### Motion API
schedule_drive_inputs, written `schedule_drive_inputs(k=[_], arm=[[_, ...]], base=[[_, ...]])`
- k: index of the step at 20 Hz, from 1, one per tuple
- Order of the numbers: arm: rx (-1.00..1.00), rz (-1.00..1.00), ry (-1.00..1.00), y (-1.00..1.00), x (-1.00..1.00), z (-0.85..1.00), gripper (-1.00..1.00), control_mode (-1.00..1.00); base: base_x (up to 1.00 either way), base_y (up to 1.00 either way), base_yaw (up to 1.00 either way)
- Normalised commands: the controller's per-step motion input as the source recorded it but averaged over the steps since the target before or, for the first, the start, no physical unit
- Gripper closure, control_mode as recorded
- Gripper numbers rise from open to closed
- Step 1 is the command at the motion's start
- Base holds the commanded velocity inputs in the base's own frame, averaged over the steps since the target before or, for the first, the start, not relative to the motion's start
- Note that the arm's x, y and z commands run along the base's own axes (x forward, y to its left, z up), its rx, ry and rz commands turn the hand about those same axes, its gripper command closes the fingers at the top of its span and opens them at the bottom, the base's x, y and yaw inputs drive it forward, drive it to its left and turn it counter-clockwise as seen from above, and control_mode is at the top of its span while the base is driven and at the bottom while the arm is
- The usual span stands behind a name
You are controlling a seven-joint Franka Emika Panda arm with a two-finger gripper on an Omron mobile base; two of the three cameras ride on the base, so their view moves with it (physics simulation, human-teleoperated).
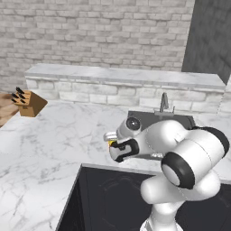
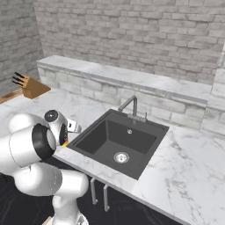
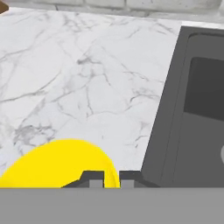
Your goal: Pick the cup and bowl from the counter and place them on the counter next to the sink.
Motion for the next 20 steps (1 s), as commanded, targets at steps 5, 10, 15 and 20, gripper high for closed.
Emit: schedule_drive_inputs(k=[5,10,15,20], arm=[[0.00,0.00,0.00,0.00,-0.01,-0.10,1.00,-1.00],[0.00,0.00,0.00,0.00,-0.02,-0.01,1.00,-1.00],[0.00,0.00,0.00,0.00,0.00,0.00,-1.00,-1.00],[0.00,0.00,0.00,-0.02,-0.01,0.00,-1.00,-1.00]], base=[[0.00,0.00,0.00],[0.00,0.00,0.00],[0.00,0.00,0.00],[0.00,0.00,0.00]])
